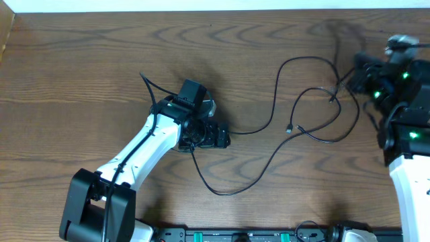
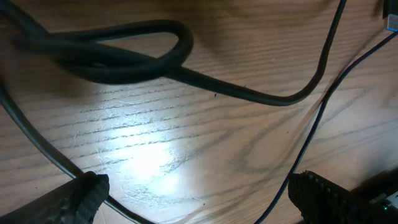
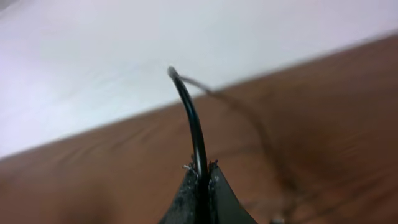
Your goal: Untangle cables
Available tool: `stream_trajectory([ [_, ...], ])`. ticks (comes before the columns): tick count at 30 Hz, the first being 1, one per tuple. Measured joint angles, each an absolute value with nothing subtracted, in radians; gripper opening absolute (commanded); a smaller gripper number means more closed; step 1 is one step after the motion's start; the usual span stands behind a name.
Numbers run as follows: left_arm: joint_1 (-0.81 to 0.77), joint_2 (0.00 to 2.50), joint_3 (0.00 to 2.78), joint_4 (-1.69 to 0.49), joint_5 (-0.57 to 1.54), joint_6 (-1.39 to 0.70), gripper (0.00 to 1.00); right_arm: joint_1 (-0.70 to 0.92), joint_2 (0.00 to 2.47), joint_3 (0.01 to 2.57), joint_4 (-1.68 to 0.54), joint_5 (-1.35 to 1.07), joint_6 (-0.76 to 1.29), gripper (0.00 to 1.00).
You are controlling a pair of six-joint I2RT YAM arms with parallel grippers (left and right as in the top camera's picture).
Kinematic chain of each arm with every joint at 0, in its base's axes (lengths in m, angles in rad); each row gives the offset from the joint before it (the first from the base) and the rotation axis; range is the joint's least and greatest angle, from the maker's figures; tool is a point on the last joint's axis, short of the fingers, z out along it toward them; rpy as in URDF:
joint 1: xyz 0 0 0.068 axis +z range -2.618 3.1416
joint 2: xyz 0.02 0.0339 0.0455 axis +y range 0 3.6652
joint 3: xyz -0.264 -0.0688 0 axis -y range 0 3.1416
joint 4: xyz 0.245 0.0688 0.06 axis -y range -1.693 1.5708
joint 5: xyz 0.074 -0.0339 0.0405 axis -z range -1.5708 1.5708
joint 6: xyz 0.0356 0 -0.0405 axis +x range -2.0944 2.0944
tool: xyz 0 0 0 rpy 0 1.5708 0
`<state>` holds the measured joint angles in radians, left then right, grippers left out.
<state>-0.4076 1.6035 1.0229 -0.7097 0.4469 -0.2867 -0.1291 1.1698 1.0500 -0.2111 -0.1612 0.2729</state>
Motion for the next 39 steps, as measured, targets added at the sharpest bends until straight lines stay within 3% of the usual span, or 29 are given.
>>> stream_trajectory([
  [5, -0.408, 1.604, 1.023, -0.709, 0.447, -0.287, 0.98, -0.181, 1.203, 1.249, -0.193, 0.06, 0.159, 0.01],
  [11, -0.408, 1.604, 1.023, -0.708, 0.446, -0.287, 0.98, -0.331, 1.364, 1.473, -0.175, 0.144, 0.033, 0.01],
  [20, -0.408, 1.604, 1.023, -0.708, 0.446, -0.287, 0.98, -0.426, 1.801, 1.982, -0.206, 0.115, -0.088, 0.01],
  [27, -0.408, 1.604, 1.023, -0.709, 0.447, -0.287, 0.98, -0.426, 1.976, 2.414, -0.167, 0.003, -0.035, 0.01],
  [32, -0.408, 1.604, 1.023, -0.709, 0.447, -0.287, 0.98, -0.419, 2.015, 2.484, -0.197, -0.033, -0.043, 0.01],
  [39, -0.408, 1.604, 1.023, -0.709, 0.447, -0.287, 0.98, -0.402, 2.255, 2.476, -0.476, -0.049, -0.141, 0.01],
])
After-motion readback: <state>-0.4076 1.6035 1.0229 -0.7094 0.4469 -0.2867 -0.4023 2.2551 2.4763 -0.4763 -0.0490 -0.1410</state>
